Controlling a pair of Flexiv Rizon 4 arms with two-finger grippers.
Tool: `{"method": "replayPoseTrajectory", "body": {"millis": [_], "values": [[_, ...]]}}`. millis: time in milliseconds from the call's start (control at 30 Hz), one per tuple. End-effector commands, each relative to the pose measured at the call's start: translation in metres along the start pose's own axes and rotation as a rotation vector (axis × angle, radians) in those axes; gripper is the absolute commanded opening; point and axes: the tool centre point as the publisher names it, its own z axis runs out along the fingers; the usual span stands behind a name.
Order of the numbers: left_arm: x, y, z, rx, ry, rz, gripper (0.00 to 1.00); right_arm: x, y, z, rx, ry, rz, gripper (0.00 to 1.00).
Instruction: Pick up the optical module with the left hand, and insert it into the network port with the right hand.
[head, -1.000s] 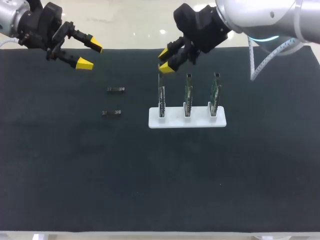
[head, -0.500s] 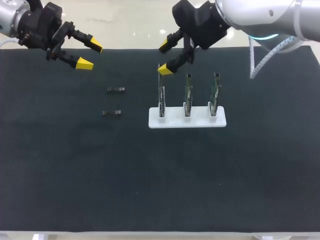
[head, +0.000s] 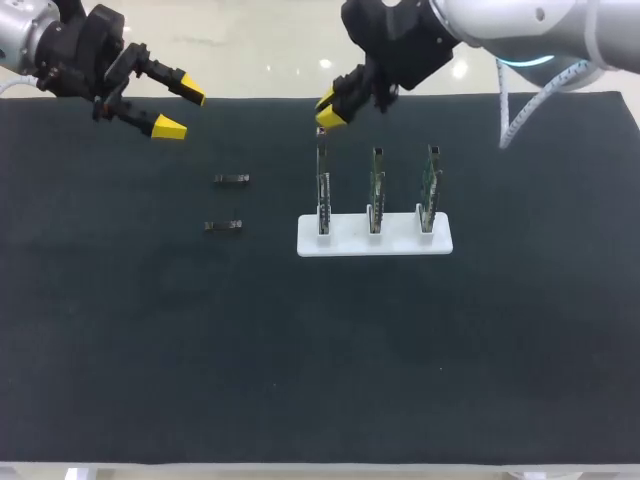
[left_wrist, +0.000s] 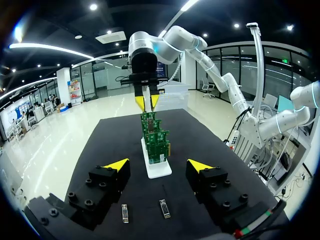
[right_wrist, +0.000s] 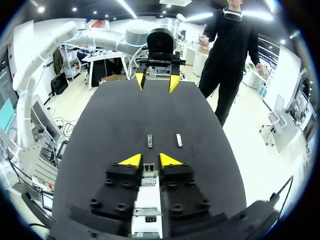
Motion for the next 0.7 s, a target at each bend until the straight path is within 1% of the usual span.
{"method": "replayPoseTrajectory", "body": {"millis": [33, 700], "values": [[-0.0002, 0.0011, 0.0000, 0.002, 0.003, 0.000, 1.00, -0.0006, -0.0020, 0.0058, -0.002, 0.022, -0.007, 0.00], [-0.0002, 0.0011, 0.0000, 0.002, 0.003, 0.000, 1.00, -0.0015, 0.0050, 0.0110, -0.019, 0.057, -0.002, 0.00]]}}
